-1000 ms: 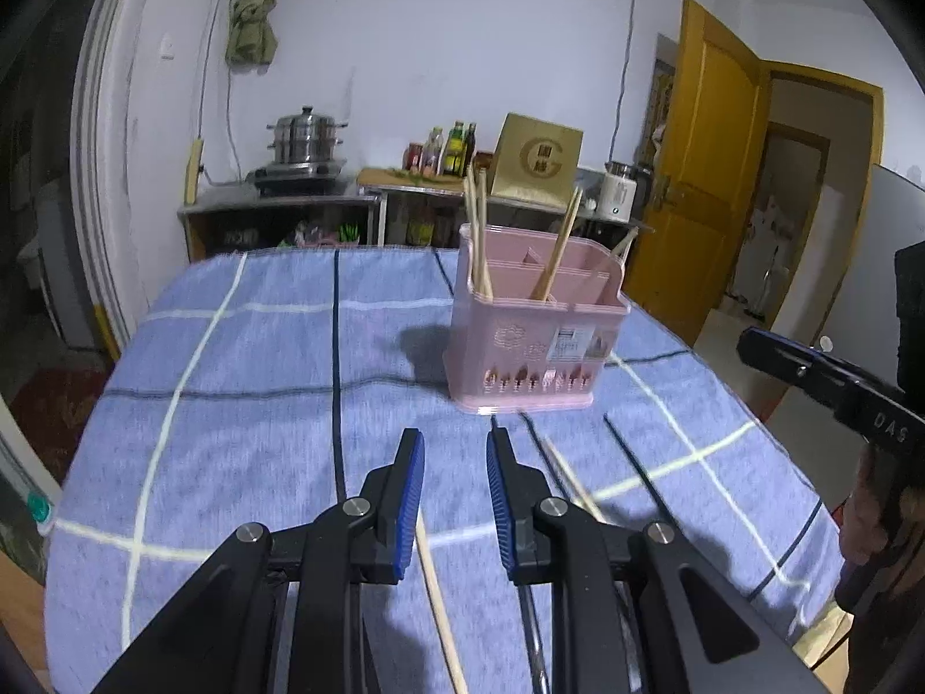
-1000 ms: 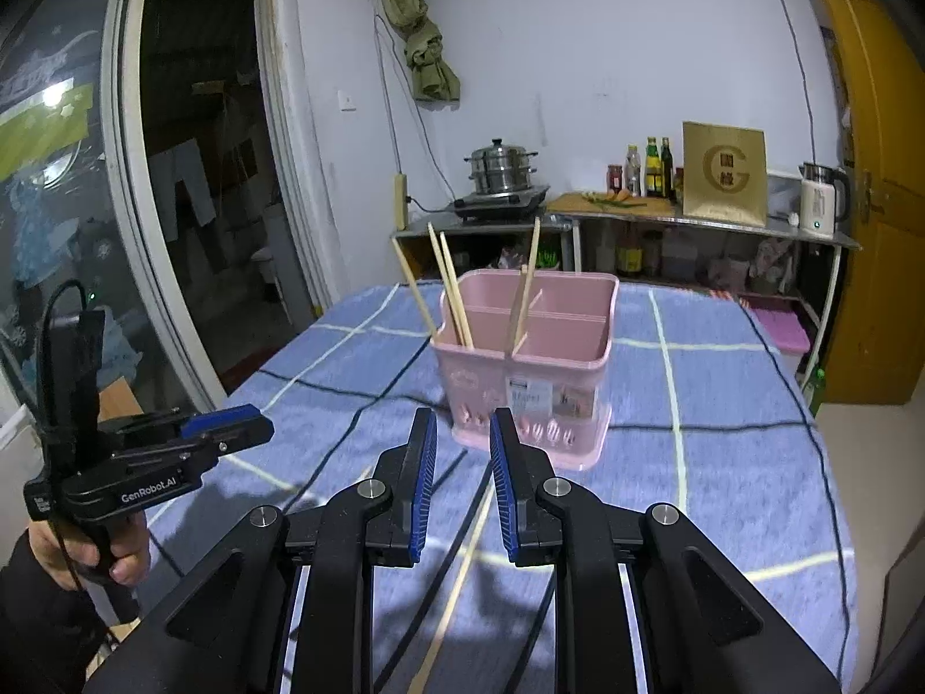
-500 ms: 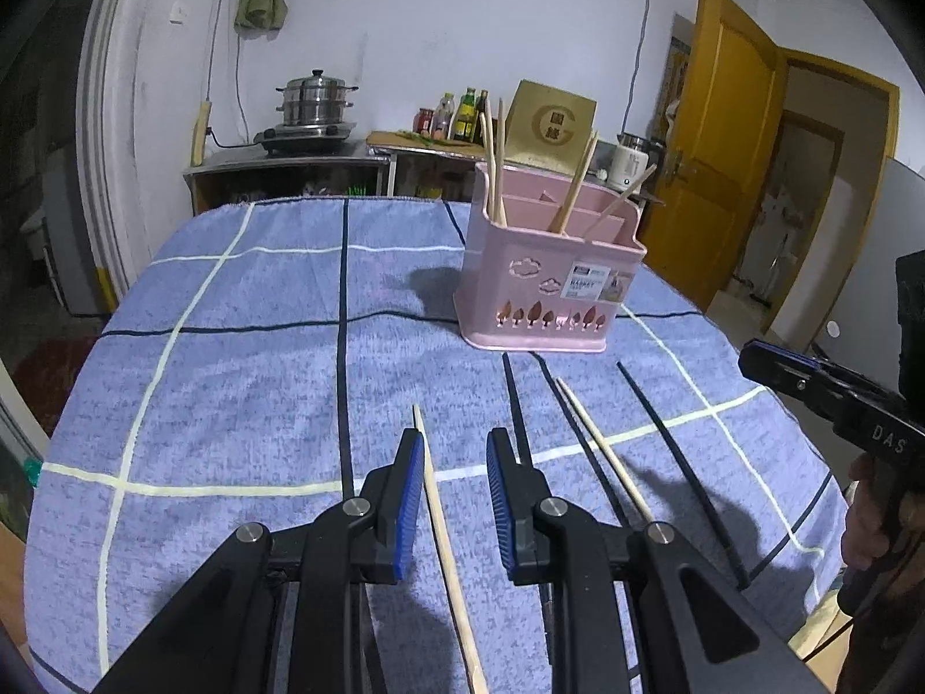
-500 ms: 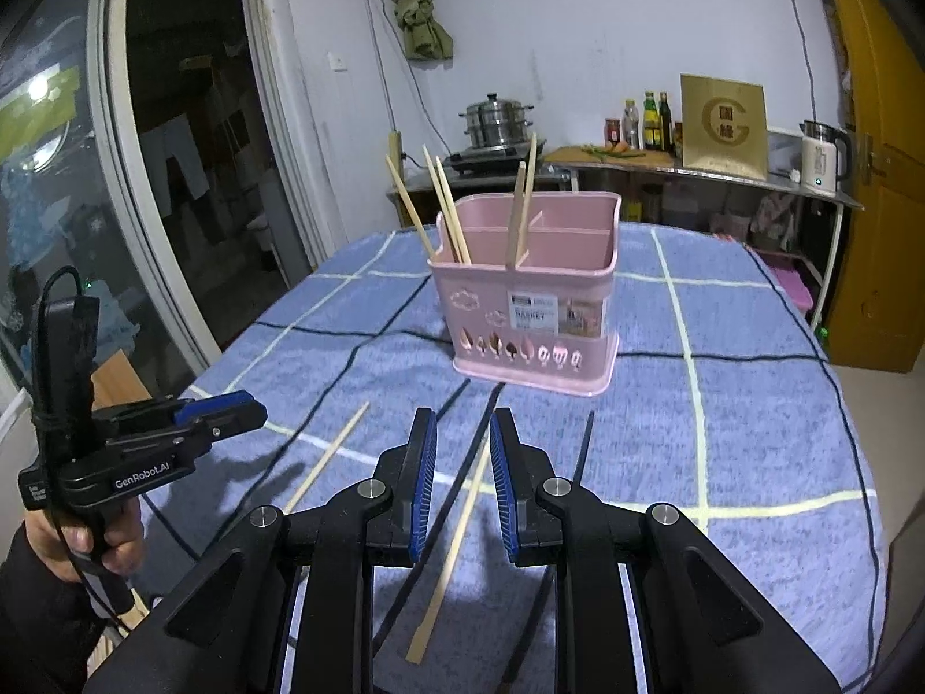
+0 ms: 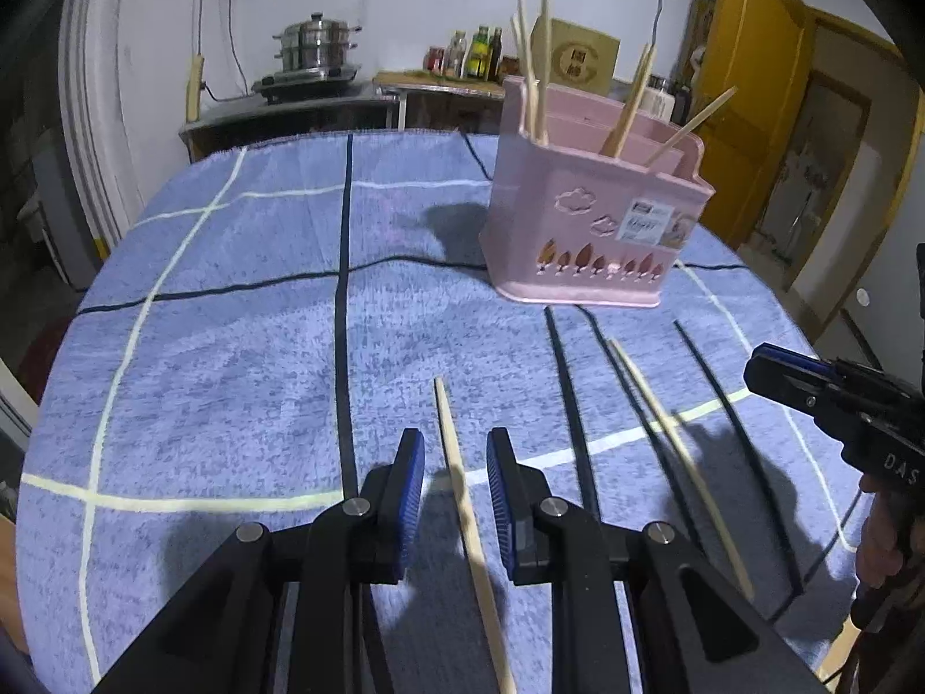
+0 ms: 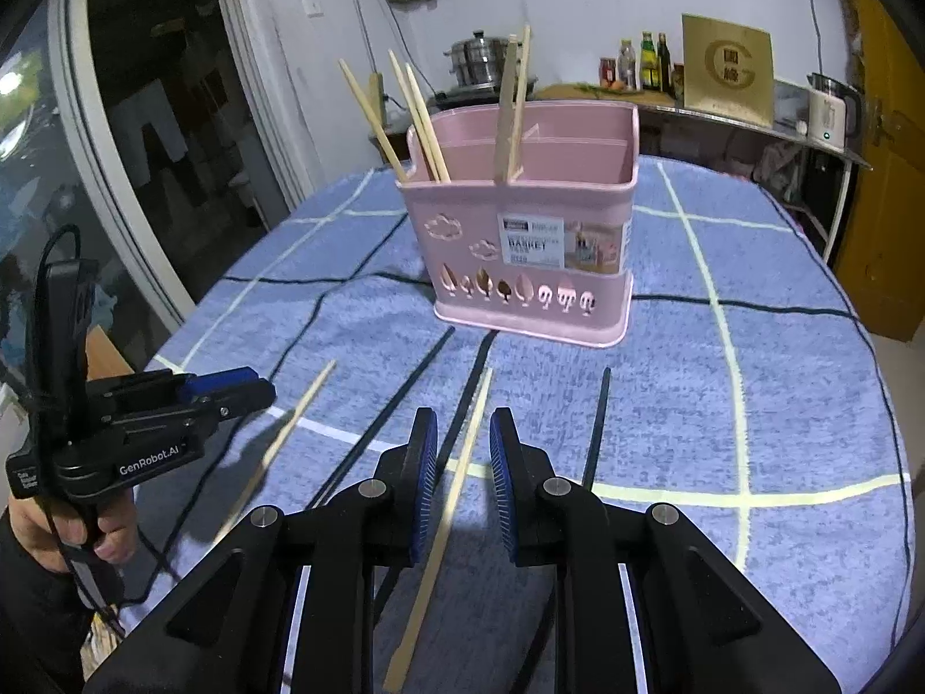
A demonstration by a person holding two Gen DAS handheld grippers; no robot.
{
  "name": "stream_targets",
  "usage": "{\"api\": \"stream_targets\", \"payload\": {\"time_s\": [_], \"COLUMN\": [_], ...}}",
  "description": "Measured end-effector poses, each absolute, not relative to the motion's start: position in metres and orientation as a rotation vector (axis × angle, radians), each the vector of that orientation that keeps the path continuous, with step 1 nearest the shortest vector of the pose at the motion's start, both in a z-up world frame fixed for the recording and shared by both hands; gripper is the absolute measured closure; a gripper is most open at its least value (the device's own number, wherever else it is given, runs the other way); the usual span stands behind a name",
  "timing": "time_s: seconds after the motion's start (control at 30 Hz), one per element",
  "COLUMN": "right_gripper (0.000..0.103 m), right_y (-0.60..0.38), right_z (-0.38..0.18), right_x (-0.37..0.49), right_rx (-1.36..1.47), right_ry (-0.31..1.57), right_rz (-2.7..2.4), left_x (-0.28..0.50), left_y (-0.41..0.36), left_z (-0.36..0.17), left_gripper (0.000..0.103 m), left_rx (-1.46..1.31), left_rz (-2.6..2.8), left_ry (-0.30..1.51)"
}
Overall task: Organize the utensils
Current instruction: 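Lower the left tool onto a bamboo chopstick and close while the right tool grasps another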
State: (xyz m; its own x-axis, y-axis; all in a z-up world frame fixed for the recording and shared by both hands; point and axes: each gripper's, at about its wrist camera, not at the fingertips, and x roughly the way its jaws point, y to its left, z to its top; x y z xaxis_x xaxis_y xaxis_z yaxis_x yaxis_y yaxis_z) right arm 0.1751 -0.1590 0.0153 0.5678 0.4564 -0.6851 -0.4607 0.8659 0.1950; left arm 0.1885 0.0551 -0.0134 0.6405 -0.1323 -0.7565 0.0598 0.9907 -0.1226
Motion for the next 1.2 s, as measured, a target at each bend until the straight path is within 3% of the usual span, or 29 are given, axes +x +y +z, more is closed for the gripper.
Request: {"api": "stream_targets", "payload": {"time_s": [0.77,0.87,1.2], "right_gripper": [0.083,0.092,0.098], "right_y": [-0.119,-0.116,-0.111], "right_z": [-0.032,-0.032,-0.034], "right_x": [0.238,0.236,0.235], "right_rx": [-0.105,-0.136,-0.153], "right_ry": [0.957,0.950,0.942], "right_rz": [0.489,0.469,0.467], "left_x": [0.233,0.231,0.228], "left_y": [0.042,0.036,0.029], "left_z": [-0.040,-0.041,-0.041], "left_gripper": [0.081,0.081,0.097], "left_rx": [-0.022,0.012,0.029], "left_rz": [-0.075,-0.050,-0.030], "left_ry": [0.946,0.935,0.935]}}
